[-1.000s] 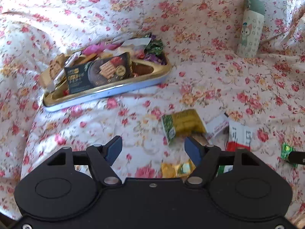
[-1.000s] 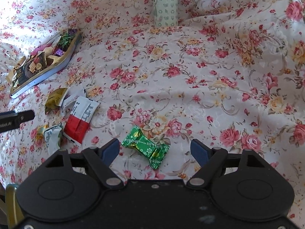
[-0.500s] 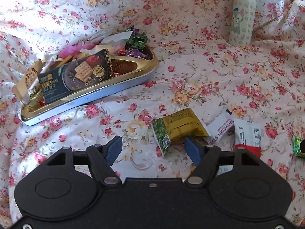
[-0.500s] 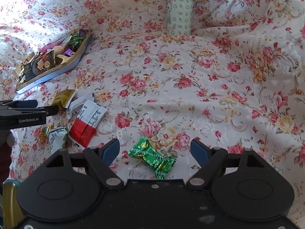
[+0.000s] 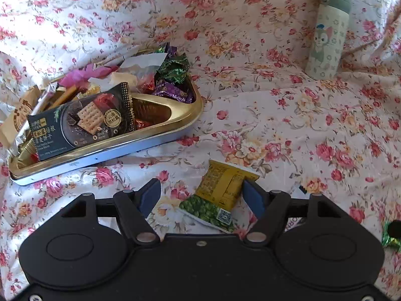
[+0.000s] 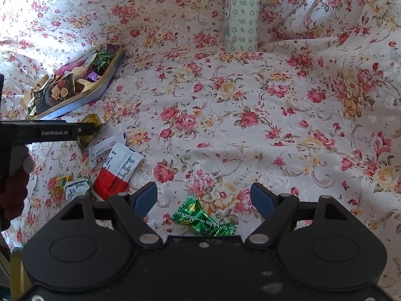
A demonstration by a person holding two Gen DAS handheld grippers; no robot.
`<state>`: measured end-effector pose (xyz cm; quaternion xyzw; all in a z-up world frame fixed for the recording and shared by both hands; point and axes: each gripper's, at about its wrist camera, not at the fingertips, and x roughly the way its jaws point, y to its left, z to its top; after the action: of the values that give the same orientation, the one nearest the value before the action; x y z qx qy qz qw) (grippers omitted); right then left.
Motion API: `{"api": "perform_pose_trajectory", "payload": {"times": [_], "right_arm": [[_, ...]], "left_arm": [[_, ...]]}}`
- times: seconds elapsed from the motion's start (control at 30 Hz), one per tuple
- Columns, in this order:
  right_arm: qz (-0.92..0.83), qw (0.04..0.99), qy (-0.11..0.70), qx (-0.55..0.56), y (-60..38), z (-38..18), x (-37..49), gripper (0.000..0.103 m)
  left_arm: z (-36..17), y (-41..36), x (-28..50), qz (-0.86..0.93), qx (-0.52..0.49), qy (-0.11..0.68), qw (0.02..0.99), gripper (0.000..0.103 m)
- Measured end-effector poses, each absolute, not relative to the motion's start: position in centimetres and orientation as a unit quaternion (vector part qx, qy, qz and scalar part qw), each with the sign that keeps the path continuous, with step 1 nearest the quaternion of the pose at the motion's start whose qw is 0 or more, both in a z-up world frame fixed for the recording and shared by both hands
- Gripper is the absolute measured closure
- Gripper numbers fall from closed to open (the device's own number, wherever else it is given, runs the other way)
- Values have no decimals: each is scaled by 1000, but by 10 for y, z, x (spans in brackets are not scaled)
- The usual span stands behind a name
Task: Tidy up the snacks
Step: 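Grasp the green-yellow packet with left tool while right approaches the green candy, then lift the green-yellow packet with left tool while right grasps the green candy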
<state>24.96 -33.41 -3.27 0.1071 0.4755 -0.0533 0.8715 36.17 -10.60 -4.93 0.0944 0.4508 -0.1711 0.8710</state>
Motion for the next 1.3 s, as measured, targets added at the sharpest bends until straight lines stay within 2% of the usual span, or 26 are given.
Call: {"api": "perform_pose_trajectory", "payload": {"times": [0.17, 0.4, 0.57, 0.97, 1.3], "right_arm": [[-54, 871, 475, 112, -336, -34, 251, 18], [-54, 871, 474, 115, -337, -34, 251, 18], [-50, 874, 470, 109, -334, -31, 251, 18], [-53, 875, 472, 95, -332, -24, 243, 18], [-51, 867, 486, 101, -329, -25, 230, 20]], "left_arm": [[-60, -107, 368, -174, 80, 472, 861, 34], [-60, -113, 373, -174, 71, 474, 860, 35], [-56, -108, 373, -170, 61, 480, 858, 59], [-51, -69, 350, -143, 39, 528, 836, 59], [-52, -43, 321, -133, 52, 531, 835, 57]]}}
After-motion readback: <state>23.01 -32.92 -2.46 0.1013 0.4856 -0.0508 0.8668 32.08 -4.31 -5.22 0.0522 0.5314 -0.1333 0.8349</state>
